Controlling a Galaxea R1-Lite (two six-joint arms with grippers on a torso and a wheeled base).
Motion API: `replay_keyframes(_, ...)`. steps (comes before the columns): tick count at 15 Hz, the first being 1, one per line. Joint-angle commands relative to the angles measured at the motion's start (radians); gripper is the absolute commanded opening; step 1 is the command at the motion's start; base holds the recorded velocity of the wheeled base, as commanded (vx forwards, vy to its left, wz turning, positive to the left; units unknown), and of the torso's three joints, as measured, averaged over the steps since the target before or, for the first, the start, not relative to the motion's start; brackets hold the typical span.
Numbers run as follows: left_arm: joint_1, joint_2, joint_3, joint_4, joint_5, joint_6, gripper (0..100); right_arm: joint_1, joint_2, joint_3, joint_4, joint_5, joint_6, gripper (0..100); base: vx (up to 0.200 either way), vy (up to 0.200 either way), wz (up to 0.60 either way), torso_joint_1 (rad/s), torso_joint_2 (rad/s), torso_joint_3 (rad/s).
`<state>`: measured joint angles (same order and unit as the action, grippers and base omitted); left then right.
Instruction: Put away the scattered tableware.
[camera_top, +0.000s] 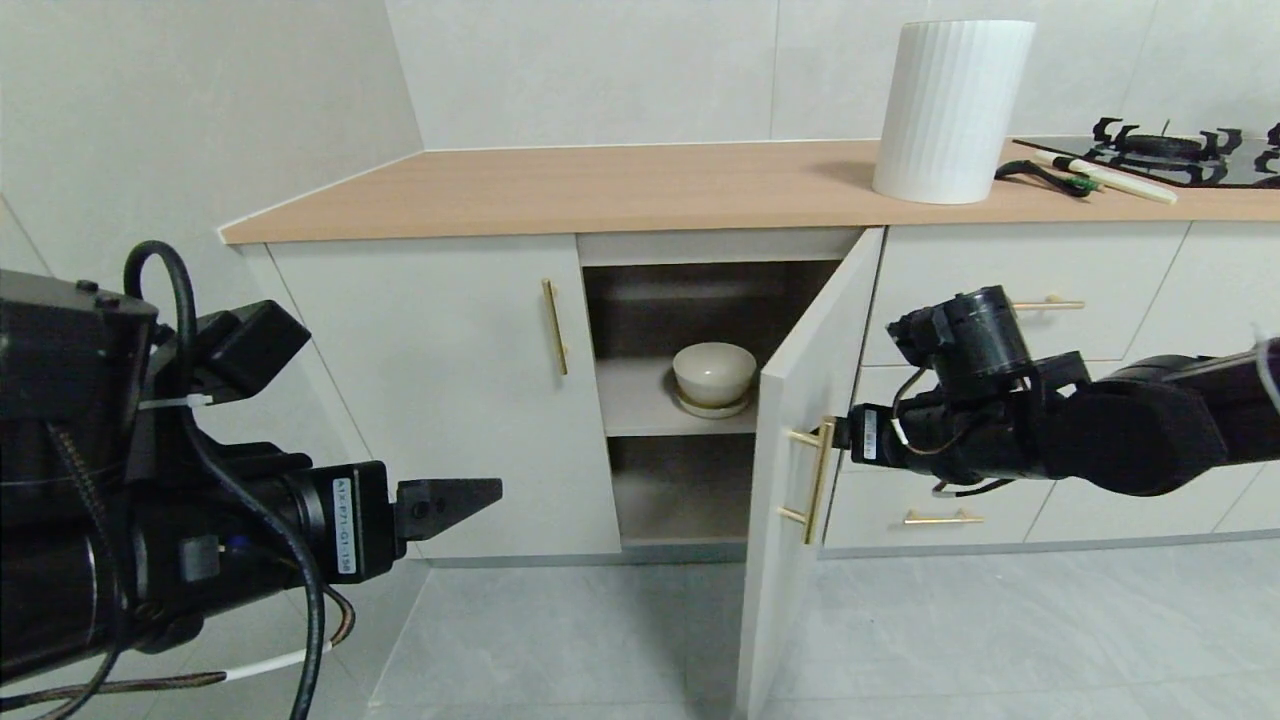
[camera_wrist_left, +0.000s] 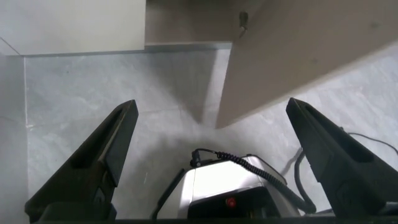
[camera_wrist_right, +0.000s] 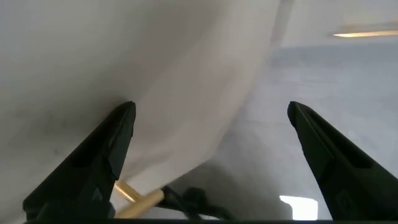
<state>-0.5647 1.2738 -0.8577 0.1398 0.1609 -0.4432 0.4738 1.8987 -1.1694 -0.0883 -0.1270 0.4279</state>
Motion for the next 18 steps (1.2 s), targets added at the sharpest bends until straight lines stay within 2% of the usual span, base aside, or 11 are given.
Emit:
replay_keyframes(1, 0.0, 0.002, -0.001, 0.0, 0.0, 0.0, 100, 0.002, 0.091, -0.067, -0.001, 0.009, 0.005, 100, 0.0, 0.0, 0.0, 0.0, 0.0, 0.0)
replay_keyframes(3, 0.002, 0.002, 0.0, -0.012, 0.003, 0.0, 100, 0.002, 0.122, -0.096, -0.014, 0.024, 0.006, 100, 0.0, 0.0, 0.0, 0.0, 0.0, 0.0)
replay_keyframes(7, 0.003, 0.012, 0.003, -0.026, 0.031, 0.0, 100, 0.008, 0.197, -0.095, -0.145, 0.03, 0.032, 100, 0.0, 0.0, 0.0, 0.0, 0.0, 0.0)
replay_keyframes(11, 0.003, 0.015, 0.006, -0.025, 0.031, 0.003, 100, 0.008, 0.203, -0.099, -0.162, 0.032, 0.071, 100, 0.0, 0.0, 0.0, 0.0, 0.0, 0.0)
replay_keyframes(13, 0.003, 0.012, 0.011, -0.023, 0.031, 0.018, 100, 0.008, 0.209, -0.105, -0.163, 0.03, 0.077, 100, 0.0, 0.0, 0.0, 0.0, 0.0, 0.0)
replay_keyframes(18, 0.003, 0.013, 0.012, -0.023, 0.031, 0.024, 100, 0.009, 0.229, -0.107, -0.243, 0.029, 0.112, 100, 0.2, 0.0, 0.0, 0.0, 0.0, 0.002)
